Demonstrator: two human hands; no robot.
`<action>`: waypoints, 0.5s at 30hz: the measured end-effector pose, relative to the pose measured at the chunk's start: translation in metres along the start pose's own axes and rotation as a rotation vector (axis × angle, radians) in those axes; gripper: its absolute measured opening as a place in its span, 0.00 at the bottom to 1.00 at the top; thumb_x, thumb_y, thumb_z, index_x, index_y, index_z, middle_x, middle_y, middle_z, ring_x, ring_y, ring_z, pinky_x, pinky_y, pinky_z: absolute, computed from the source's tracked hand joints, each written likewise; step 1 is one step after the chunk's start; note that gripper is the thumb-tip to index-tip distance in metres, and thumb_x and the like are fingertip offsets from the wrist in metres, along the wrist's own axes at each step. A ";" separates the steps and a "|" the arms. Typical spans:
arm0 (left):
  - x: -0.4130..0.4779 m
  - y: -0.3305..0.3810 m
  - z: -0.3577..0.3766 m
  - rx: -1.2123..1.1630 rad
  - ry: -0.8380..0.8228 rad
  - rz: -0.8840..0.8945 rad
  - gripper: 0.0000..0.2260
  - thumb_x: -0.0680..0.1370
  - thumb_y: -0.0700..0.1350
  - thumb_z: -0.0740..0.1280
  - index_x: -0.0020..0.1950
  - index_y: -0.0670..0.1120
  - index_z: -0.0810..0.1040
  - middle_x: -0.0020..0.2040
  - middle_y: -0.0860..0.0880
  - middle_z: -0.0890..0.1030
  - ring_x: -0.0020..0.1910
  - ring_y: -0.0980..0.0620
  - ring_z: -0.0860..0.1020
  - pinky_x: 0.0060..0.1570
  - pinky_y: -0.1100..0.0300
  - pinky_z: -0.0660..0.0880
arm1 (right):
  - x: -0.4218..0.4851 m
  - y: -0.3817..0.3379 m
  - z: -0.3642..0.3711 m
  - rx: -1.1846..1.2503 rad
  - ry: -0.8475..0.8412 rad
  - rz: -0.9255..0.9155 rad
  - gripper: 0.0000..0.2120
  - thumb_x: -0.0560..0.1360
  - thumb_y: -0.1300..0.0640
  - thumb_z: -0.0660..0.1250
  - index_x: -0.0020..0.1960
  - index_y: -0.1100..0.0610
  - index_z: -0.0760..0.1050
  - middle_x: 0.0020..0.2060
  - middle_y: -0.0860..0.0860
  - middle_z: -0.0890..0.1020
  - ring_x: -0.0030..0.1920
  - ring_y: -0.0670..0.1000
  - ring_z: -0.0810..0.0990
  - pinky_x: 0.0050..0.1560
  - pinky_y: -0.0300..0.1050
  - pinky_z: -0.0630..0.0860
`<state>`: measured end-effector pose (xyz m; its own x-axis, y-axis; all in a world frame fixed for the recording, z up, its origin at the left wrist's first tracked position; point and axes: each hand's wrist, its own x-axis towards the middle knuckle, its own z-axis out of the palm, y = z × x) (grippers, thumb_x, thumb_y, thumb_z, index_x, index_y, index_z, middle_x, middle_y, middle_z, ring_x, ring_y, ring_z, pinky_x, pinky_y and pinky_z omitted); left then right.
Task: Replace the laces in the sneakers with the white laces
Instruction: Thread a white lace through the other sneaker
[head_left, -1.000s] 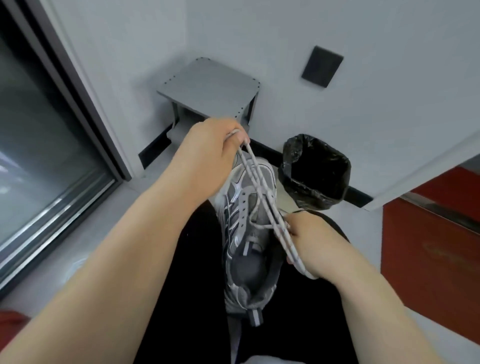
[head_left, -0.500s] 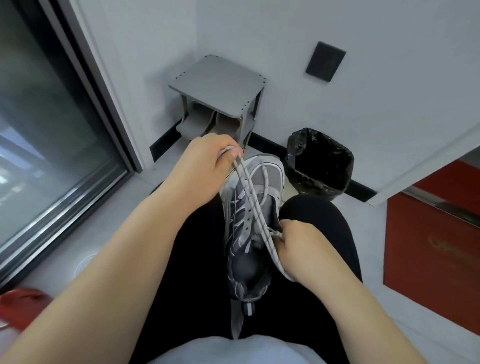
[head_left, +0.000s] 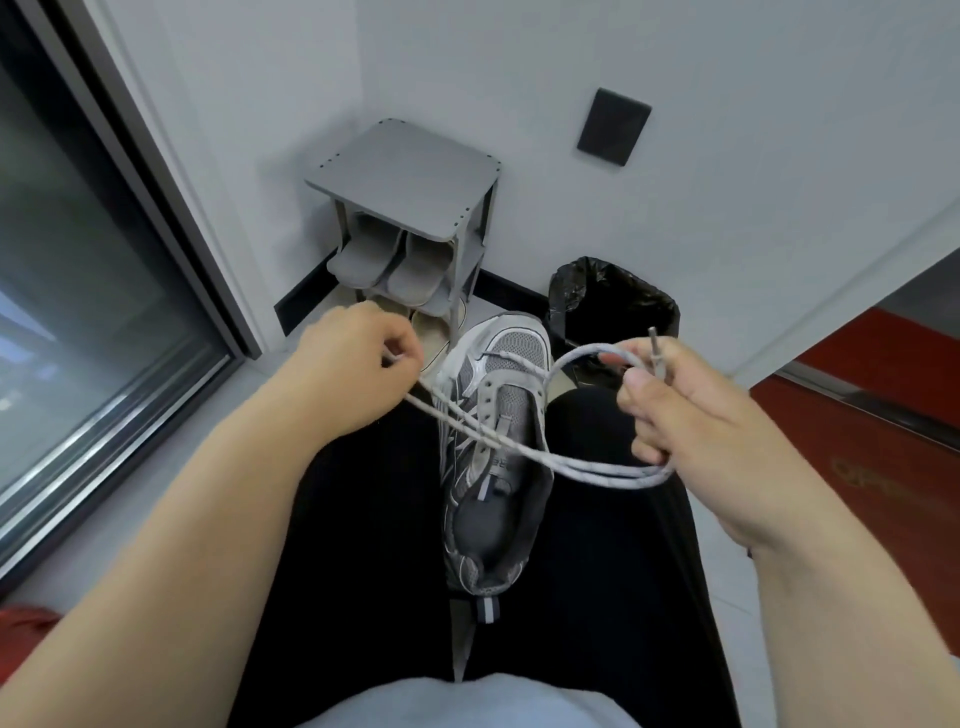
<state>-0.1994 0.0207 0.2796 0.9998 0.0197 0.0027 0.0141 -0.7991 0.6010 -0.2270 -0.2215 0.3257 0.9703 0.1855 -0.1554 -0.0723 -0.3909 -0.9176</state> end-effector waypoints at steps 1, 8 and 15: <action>-0.002 0.007 -0.001 -0.019 -0.022 0.077 0.11 0.74 0.39 0.61 0.49 0.52 0.79 0.50 0.50 0.76 0.54 0.48 0.73 0.59 0.51 0.70 | 0.000 0.002 0.002 -0.019 -0.047 -0.019 0.11 0.80 0.58 0.54 0.52 0.49 0.74 0.28 0.42 0.66 0.27 0.43 0.60 0.32 0.40 0.62; 0.010 0.048 0.008 0.057 -0.311 0.515 0.08 0.77 0.48 0.64 0.55 0.57 0.75 0.57 0.59 0.75 0.61 0.57 0.67 0.67 0.56 0.62 | 0.008 0.004 0.008 -0.119 -0.095 -0.140 0.13 0.81 0.59 0.54 0.53 0.52 0.78 0.30 0.44 0.70 0.25 0.40 0.65 0.28 0.31 0.62; 0.019 0.038 0.004 0.020 -0.282 0.338 0.03 0.77 0.49 0.64 0.44 0.55 0.74 0.47 0.54 0.75 0.46 0.56 0.70 0.50 0.59 0.68 | 0.006 0.004 -0.022 0.086 0.120 -0.085 0.15 0.81 0.58 0.54 0.50 0.51 0.79 0.28 0.45 0.67 0.24 0.42 0.60 0.24 0.33 0.58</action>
<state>-0.1797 -0.0115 0.2991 0.9130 -0.4072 -0.0229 -0.3170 -0.7438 0.5885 -0.2167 -0.2419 0.3292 0.9940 0.1035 -0.0356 -0.0031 -0.2984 -0.9544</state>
